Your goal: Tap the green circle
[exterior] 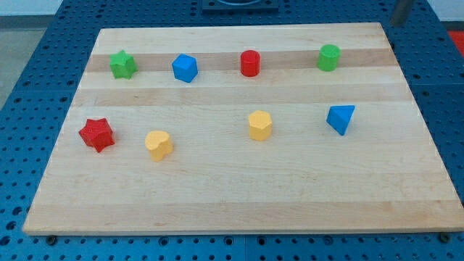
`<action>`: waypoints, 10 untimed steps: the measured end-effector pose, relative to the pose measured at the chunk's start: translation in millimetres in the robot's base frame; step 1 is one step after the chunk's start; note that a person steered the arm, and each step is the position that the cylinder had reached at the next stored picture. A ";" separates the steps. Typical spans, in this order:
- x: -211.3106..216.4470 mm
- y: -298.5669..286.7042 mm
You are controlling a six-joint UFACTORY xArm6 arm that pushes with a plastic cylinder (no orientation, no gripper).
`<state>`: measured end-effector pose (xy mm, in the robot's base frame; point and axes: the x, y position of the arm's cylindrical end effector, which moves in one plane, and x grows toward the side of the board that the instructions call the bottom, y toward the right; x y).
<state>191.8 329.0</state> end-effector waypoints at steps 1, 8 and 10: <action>4.2 9.0; 108.6 -126.6; 63.9 -126.6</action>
<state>255.8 202.4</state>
